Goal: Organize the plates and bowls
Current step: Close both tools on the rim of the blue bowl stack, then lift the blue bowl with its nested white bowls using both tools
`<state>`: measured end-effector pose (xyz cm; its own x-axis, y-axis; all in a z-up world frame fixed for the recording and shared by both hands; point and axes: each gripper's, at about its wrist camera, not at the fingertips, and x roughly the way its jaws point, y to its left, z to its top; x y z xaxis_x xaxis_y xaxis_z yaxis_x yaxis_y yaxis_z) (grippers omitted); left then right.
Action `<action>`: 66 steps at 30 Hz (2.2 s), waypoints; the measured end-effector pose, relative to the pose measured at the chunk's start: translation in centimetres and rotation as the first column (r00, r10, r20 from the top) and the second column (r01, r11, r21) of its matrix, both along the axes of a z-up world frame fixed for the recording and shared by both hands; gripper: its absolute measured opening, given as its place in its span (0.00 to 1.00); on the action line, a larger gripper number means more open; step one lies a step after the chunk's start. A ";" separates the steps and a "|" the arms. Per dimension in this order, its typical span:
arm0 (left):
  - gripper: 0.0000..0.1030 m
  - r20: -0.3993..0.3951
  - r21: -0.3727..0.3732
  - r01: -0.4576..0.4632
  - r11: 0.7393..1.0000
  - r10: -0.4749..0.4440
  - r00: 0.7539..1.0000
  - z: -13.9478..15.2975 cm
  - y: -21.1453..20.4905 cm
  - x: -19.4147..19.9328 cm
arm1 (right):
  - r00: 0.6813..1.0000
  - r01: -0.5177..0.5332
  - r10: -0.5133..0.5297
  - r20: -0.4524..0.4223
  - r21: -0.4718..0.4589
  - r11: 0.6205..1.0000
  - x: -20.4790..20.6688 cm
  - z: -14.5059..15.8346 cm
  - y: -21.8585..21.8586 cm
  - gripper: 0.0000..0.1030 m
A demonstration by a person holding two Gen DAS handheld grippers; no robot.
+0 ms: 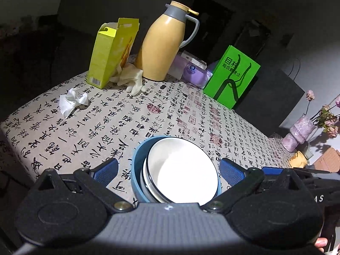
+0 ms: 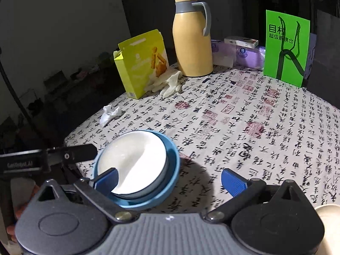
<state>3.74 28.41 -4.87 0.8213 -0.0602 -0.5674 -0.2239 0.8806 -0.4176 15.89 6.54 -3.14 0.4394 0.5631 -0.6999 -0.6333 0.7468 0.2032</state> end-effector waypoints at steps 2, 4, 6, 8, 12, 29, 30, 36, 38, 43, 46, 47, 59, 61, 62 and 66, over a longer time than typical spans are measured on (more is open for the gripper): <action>1.00 0.003 -0.005 0.004 1.000 -0.004 1.000 -0.1 0.4 -0.2 | 1.000 0.007 -0.007 -0.006 0.001 1.000 -0.2 0.1 0.5 1.00; 1.00 0.004 -0.010 0.010 1.000 -0.010 1.000 -0.4 0.7 -0.3 | 1.000 0.014 -0.014 -0.022 0.008 1.000 -0.3 0.1 1.0 1.00; 1.00 0.003 -0.026 0.014 1.000 -0.013 1.000 -0.7 1.1 -0.2 | 0.999 0.028 -0.027 -0.044 0.025 0.999 -0.4 0.0 1.1 1.00; 1.00 0.002 -0.043 0.037 0.998 -0.037 0.999 -1.1 1.4 0.0 | 0.996 0.051 -0.047 -0.073 0.049 0.998 -0.5 -0.4 0.9 1.00; 1.00 -0.020 -0.051 0.063 0.997 -0.064 0.998 -1.8 1.7 0.3 | 0.988 0.085 -0.074 -0.138 0.075 0.994 -0.2 -1.7 1.0 1.00; 1.00 -0.156 -0.069 0.071 0.995 -0.082 0.984 -5.1 4.0 4.4 | 0.957 0.159 -0.144 -0.252 0.040 0.987 1.3 -7.0 3.8 0.99; 1.00 -0.159 -0.067 0.077 0.995 -0.087 0.983 -5.2 4.0 4.6 | 0.955 0.163 -0.148 -0.258 0.038 0.986 1.5 -7.2 3.9 0.99; 0.98 -0.184 -0.068 0.101 0.993 -0.111 0.977 -6.1 3.5 5.7 | 0.938 0.194 -0.175 -0.298 0.035 0.980 2.4 -8.8 4.1 0.85; 0.91 -0.194 -0.083 0.100 0.992 -0.114 0.974 -6.6 3.6 6.1 | 0.934 0.202 -0.180 -0.307 0.040 0.979 2.6 -9.1 4.2 0.78; 0.79 -0.224 -0.130 0.097 0.987 -0.125 0.966 -7.9 3.8 6.8 | 0.922 0.225 -0.185 -0.340 0.084 0.971 3.1 -9.9 3.6 0.60; 0.75 -0.219 -0.155 0.101 0.983 -0.134 0.967 -8.4 3.6 6.9 | 0.915 0.229 -0.169 -0.366 0.128 0.965 3.3 -10.3 3.2 0.56; 0.72 -0.213 -0.167 0.104 0.980 -0.139 0.967 -8.4 3.5 6.9 | 0.915 0.228 -0.163 -0.368 0.140 0.964 3.2 -10.3 3.2 0.52; 0.52 -0.183 -0.226 0.098 0.969 -0.141 0.973 -9.0 3.2 6.8 | 0.894 0.266 -0.160 -0.419 0.207 0.942 3.3 -11.3 2.6 0.46; 0.52 -0.179 -0.225 0.097 0.969 -0.139 0.974 -9.0 3.2 6.9 | 0.892 0.271 -0.162 -0.422 0.213 0.939 3.3 -11.4 2.5 0.45; 0.52 -0.177 -0.226 0.097 0.969 -0.138 0.975 -9.1 3.2 6.8 | 0.890 0.275 -0.162 -0.425 0.218 0.936 3.3 -11.4 2.4 0.45; 0.52 -0.162 -0.226 0.093 0.970 -0.131 0.978 -9.2 3.1 6.5 | 0.882 0.293 -0.169 -0.440 0.231 0.928 3.4 -11.6 1.9 0.43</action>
<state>10.24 31.47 -14.07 0.6921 -0.2827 -0.6642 -0.2153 0.7974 -0.5637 19.26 8.48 -14.71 0.2941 0.6807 -0.6709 -0.2648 0.7325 0.6272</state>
